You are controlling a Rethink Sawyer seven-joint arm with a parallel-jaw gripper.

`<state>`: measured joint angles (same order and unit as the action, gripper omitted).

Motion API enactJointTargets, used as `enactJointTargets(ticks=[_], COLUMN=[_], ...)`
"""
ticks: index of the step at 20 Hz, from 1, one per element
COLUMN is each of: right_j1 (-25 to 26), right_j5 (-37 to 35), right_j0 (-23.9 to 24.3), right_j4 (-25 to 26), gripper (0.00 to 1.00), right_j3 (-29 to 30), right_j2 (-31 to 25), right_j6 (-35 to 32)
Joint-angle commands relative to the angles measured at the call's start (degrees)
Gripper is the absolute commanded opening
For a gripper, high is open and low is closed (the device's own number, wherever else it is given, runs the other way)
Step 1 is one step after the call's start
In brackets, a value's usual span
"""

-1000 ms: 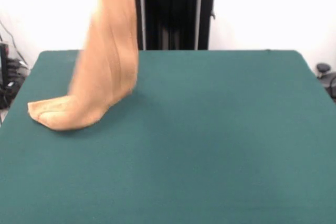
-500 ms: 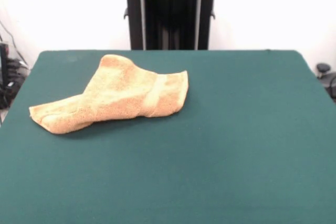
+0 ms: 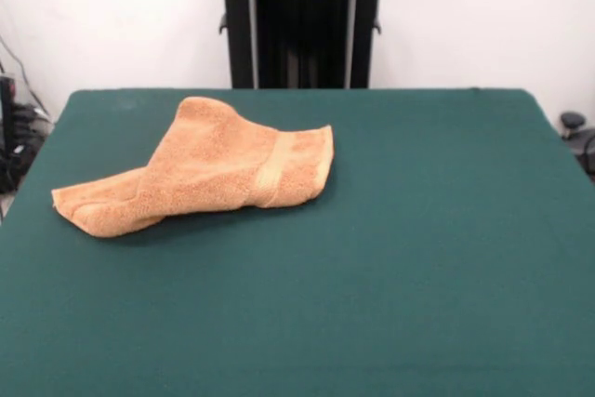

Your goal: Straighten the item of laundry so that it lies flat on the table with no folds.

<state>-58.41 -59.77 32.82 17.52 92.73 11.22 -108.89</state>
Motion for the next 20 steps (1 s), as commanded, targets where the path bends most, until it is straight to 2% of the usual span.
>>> enactJointTargets(ticks=[1, 5, 11, 20], right_j1=[3.0, 1.9, 0.0, 2.5], right_j5=[7.0, 7.0, 5.8, 15.0], right_j0=[10.3, 15.2, 18.5, 23.8], right_j4=[3.7, 5.0, 6.4, 8.5], gripper=[1.00, 1.00, 1.00, 1.00], right_j3=[10.4, 11.4, 11.9, 15.8], right_j2=[-10.4, -13.1, -14.5, -16.3], right_j6=[28.3, 33.0, 36.0, 37.2])
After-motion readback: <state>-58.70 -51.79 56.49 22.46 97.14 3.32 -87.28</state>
